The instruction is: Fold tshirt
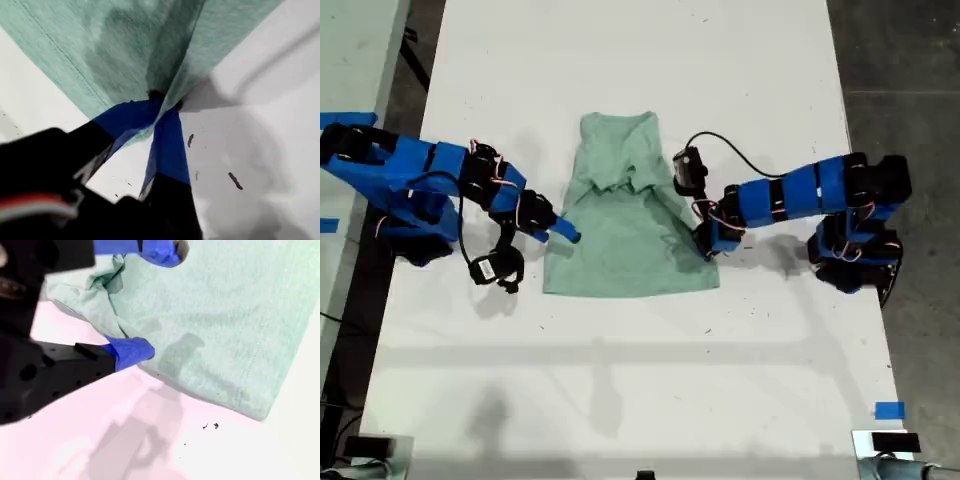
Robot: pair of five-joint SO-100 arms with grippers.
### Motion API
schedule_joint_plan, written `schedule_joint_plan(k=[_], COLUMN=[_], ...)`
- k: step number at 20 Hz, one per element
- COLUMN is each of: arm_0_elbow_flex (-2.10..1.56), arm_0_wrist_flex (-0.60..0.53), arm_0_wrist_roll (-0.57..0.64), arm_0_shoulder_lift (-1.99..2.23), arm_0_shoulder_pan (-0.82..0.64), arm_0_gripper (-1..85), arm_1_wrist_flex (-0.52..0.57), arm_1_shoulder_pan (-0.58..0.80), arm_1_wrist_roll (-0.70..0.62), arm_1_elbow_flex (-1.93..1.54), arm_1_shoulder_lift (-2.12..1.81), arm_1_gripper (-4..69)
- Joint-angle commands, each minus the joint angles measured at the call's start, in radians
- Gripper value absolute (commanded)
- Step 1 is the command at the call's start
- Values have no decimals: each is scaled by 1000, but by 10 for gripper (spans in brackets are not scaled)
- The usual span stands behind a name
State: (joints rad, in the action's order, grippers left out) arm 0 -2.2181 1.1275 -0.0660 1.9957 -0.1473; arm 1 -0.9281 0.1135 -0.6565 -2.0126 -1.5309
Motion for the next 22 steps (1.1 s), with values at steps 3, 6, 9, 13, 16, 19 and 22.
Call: schedule_joint_plan(k=[3,6,9,13,16,19,22], arm_0_elbow_flex=[11,9,12,15,15,15,18], arm_0_wrist_flex=[-20,-21,-25,-26,-26,-32,-32], arm_0_wrist_roll=[12,12,12,9,8,8,8], arm_0_shoulder_lift=[20,20,20,28,31,31,32], arm_0_shoulder_pan=[-15,-9,-5,5,8,6,8], arm_0_gripper=[253,253,252,250,249,247,245], arm_1_wrist_flex=[-238,-414,-474,-479,-379,-209,-307], arm_1_shoulder_pan=[6,-3,-25,-63,-83,-101,-112], arm_1_wrist_roll=[-43,-63,-9,87,160,238,213], arm_1_elbow_flex=[190,330,565,923,1017,1040,1164], arm_1_shoulder_lift=[-9,-9,72,321,457,591,658], arm_1_gripper=[-7,-8,-8,-8,-8,-8,291])
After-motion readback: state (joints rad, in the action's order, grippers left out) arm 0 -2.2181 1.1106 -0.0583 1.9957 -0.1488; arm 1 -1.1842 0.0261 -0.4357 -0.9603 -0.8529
